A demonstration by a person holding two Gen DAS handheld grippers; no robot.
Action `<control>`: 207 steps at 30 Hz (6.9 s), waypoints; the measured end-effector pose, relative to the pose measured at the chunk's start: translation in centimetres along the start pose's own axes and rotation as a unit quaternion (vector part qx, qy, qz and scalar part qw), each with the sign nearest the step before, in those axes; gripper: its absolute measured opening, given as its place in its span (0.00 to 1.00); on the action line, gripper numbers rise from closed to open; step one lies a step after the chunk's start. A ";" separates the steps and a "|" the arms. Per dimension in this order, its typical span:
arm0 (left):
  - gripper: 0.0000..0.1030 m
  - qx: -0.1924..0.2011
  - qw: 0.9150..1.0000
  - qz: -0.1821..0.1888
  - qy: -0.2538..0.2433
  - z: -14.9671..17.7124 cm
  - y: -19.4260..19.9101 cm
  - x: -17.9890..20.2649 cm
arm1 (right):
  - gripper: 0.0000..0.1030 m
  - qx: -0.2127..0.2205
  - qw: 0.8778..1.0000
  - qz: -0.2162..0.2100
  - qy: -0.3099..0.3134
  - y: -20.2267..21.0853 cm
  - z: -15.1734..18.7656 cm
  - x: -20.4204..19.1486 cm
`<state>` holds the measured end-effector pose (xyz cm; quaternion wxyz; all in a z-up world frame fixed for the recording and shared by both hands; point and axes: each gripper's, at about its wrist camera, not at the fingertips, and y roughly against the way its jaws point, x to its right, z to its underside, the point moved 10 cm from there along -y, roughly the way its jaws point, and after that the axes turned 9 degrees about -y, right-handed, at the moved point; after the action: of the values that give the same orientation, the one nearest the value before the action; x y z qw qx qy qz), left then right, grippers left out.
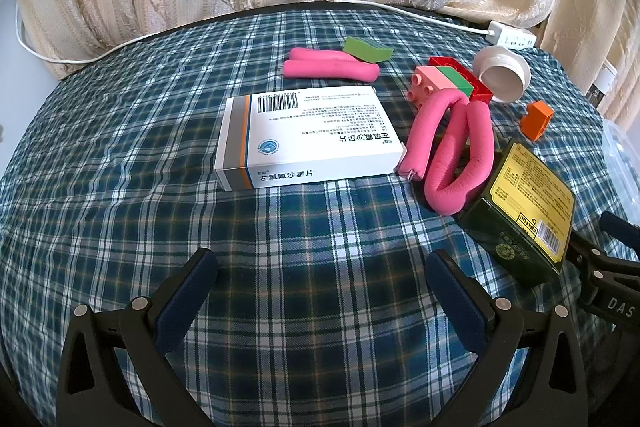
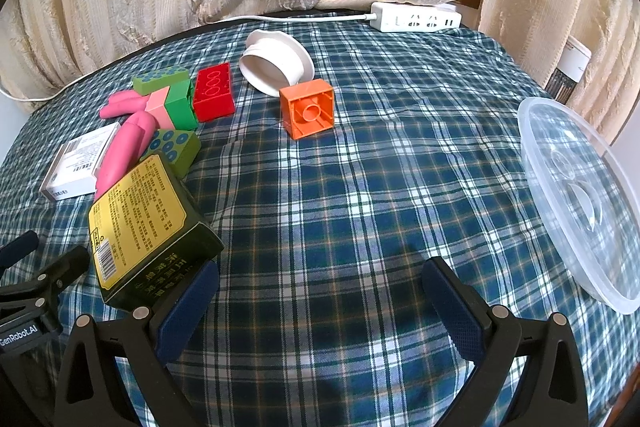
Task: Organize objects
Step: 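Move the right gripper toward the yellow-green tin box, then close the right gripper on the yellow-green tin box and lift it, then grasp the white medicine box with the left gripper while the right gripper holds the tin, then carry the tin into the clear bowl and open the right gripper while left carries the box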
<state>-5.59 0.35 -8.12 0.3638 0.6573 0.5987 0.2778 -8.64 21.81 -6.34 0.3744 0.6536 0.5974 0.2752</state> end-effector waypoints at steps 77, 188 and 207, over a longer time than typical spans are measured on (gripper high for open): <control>1.00 0.010 0.998 0.013 0.068 -1.2 -0.2 -4.2 | 0.76 0.036 0.987 -0.122 0.103 2.1 -0.8 -7.8; 0.67 0.084 0.980 0.085 -0.159 -9.9 5.4 10.9 | 0.72 0.114 0.984 -0.103 -0.085 7.4 -3.5 6.3; 0.67 0.089 0.952 0.179 -0.233 -11.3 6.2 28.4 | 0.72 0.166 0.971 0.004 -0.169 10.2 -4.5 22.6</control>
<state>-7.34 30.00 1.47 0.3772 0.8301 0.3920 0.1226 -3.33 44.76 2.58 0.3552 0.7459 0.5604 0.0590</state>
